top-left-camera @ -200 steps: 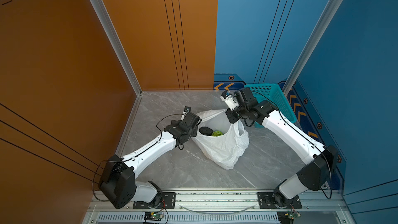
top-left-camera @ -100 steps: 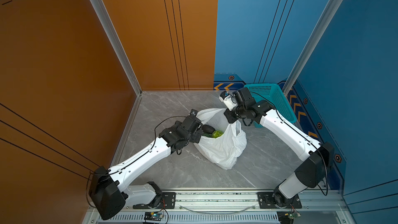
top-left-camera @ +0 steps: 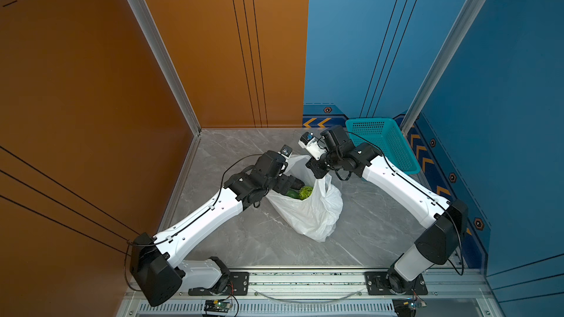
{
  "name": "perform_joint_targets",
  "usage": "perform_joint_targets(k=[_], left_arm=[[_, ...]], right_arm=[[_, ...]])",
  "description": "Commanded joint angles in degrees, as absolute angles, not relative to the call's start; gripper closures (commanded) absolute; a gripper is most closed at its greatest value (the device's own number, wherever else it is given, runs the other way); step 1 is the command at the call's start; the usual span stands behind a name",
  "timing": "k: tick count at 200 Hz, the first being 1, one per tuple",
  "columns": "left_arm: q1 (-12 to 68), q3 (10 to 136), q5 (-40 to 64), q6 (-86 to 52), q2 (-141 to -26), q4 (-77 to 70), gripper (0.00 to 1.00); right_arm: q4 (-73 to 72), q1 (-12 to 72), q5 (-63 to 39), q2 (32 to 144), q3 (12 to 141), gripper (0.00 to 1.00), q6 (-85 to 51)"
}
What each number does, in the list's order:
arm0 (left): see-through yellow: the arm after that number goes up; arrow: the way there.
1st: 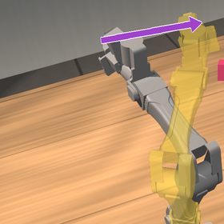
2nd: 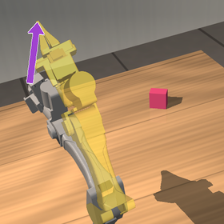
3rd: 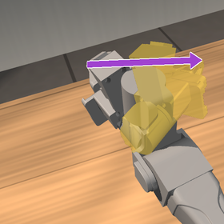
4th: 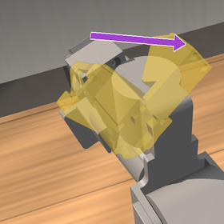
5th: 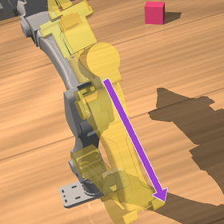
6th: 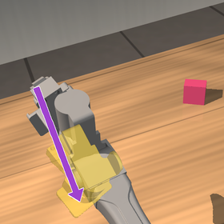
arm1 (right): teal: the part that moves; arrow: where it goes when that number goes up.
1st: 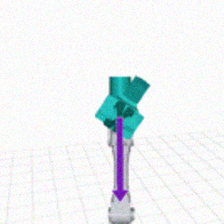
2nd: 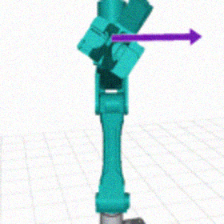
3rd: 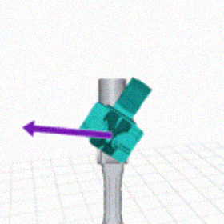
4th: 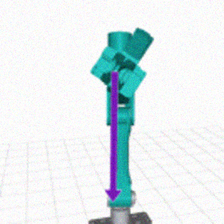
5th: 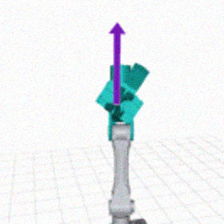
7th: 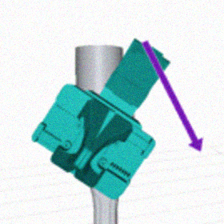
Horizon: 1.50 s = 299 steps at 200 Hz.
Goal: Untie the knot of the plastic bag and take out the fruit
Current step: Open the plastic bag at the center of the table.
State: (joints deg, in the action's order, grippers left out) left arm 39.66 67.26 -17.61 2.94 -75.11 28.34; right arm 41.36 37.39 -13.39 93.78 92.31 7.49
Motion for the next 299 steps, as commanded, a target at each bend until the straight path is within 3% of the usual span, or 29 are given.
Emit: perform_joint_targets(k=[1,52,84,97,107,132,157,176,196,229,263,299], left_arm=[[37.36,68.76,-12.67,6.54,-77.37,23.57,0.02],[31.56,67.52,-15.99,5.84,-82.36,19.16,0.01],[29.1,67.86,-13.21,5.57,-84.29,22.21,0.5],[29.04,67.68,-11.83,5.0,-83.79,23.13,0.84],[29.2,68.0,-10.85,4.13,-83.35,24.55,1.0],[29.93,68.9,-8.95,-0.15,-81.88,29.08,1.0],[31.64,70.42,-8.05,-8.61,-80.57,35.74,1.0],[33.81,71.39,-8.23,-15.27,-79.91,40.15,1.0],[35.55,72.17,-8.48,-21.04,-79.23,43.03,1.0],[36.19,72.49,-7.76,-26.63,-79.04,45.26,1.0],[36.13,72.36,-7.65,-28.8,-78.26,45.14,1.0],[35.98,70.99,-7.85,-30.95,-75.57,43.55,1.0]], right_arm=[[41.0,38.18,-15.49,94.13,94.26,1.0,8.26],[41.09,39.11,-17.31,93.47,94.08,1.0,8.79],[41.02,38.51,-17.41,93.58,93.95,1.0,8.96],[41.04,38.0,-17.04,94.09,94.26,1.0,8.96],[41.12,37.41,-15.96,94.92,94.75,1.0,8.59],[42.84,34.5,-14.83,97.34,97.76,0.74,7.41],[49.89,32.5,-13.72,99.33,104.66,0.29,7.25],[57.22,33.27,-13.8,98.59,109.55,0.1,6.51],[62.73,35.82,-12.5,96.26,111.87,0.0,3.96],[67.73,42.96,-6.25,91.98,112.3,0.0,-3.01],[67.15,48.77,-8.39,89.5,109.58,0.0,-10.24],[57.89,50.72,-11.16,87.8,96.04,0.0,-20.17]])
